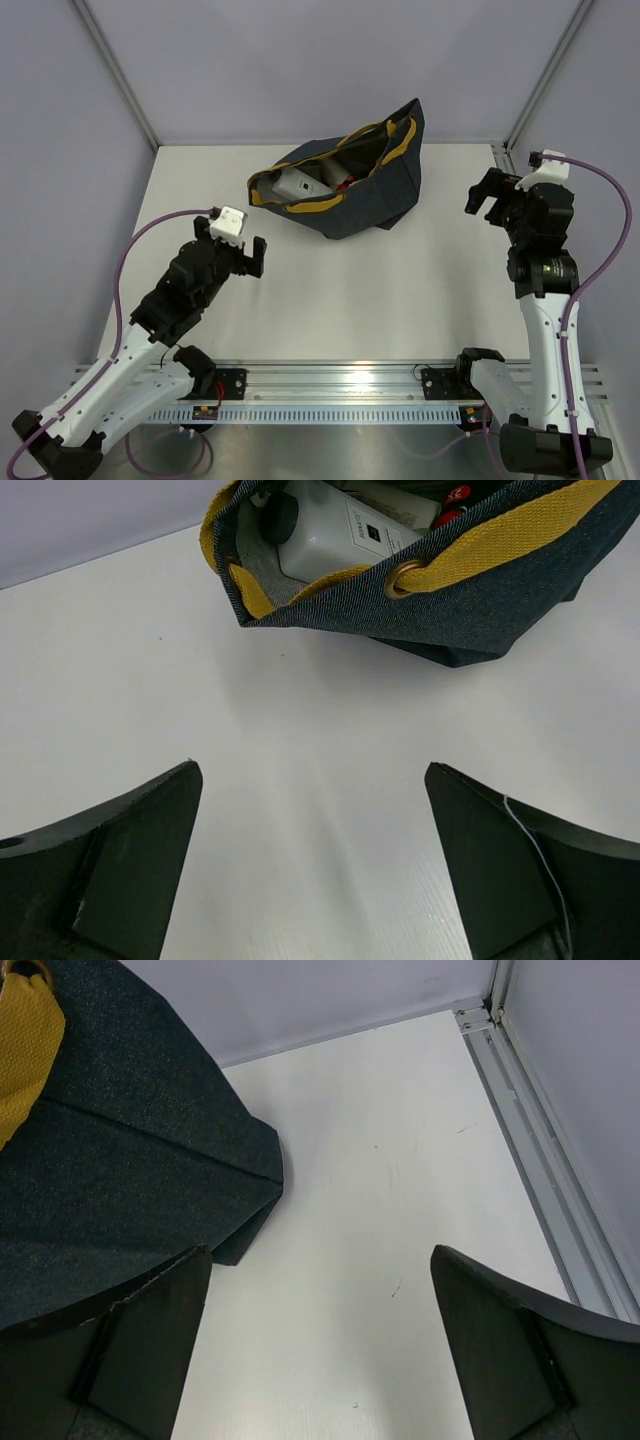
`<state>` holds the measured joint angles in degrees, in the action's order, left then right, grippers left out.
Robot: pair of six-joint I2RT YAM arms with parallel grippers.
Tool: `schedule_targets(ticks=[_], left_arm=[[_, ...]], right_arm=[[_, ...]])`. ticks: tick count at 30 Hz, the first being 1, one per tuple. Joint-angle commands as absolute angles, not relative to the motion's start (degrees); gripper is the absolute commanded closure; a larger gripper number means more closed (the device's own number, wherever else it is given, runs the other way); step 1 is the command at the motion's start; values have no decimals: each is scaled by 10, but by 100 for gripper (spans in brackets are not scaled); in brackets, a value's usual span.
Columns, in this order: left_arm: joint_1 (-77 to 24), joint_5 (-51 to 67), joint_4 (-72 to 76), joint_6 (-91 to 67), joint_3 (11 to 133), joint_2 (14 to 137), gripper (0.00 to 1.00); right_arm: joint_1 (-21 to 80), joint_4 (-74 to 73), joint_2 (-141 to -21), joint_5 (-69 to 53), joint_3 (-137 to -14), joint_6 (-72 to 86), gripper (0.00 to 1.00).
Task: Place the personal care products into the canvas bag
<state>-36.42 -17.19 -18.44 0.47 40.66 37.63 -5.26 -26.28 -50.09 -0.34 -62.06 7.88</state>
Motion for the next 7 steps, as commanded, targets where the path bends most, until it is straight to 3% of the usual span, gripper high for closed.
schedule_targets(ticks=[1, 7], left_arm=[[-364, -187, -168, 3, 405, 380, 1], [-363, -193, -168, 3, 403, 381, 1]], right_arm=[[-54, -231, -492, 32, -621, 103, 1], [-54, -224, -494, 34, -619, 83, 0]])
